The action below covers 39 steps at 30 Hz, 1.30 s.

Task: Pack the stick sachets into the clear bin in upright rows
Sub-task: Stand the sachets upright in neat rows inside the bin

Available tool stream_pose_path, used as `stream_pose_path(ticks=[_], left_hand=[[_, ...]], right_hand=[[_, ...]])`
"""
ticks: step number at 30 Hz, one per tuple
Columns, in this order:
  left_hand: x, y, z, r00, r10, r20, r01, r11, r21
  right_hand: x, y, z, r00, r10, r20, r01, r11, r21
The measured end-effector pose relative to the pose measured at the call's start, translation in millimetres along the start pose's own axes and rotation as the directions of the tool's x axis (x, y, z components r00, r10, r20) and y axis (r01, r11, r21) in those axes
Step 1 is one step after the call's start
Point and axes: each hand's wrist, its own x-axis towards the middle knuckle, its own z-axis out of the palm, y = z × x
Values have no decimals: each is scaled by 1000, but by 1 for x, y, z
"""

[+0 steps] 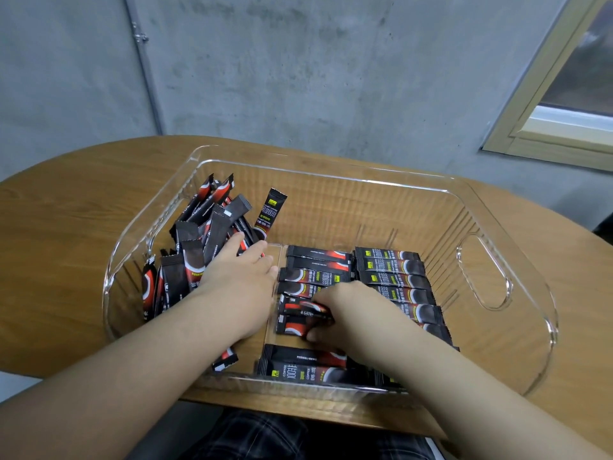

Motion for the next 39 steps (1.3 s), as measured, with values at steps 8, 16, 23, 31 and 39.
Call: stream_pose_path(ticks=[8,16,23,31,39], left_hand=[[-1,0,0,1000,1,-19,-1,1000,-1],[-1,-1,1,1000,3,-23,-2,1000,26],[1,-1,4,1000,-4,-22,4,1000,-4],[1,-1,4,999,4,-37,-5,1000,-13],[1,-2,4,999,7,-44,-8,1000,-24]], right_hand=[[11,24,-16,981,190,-41,-190,982,-5],[39,32,-28,954,271,-129,-262,962,80],[39,30,-13,968,160,-192,-127,976,175],[24,23,-21,996,83,-23,-80,990,114],[17,22,-13,999,21,39,-23,998,61]])
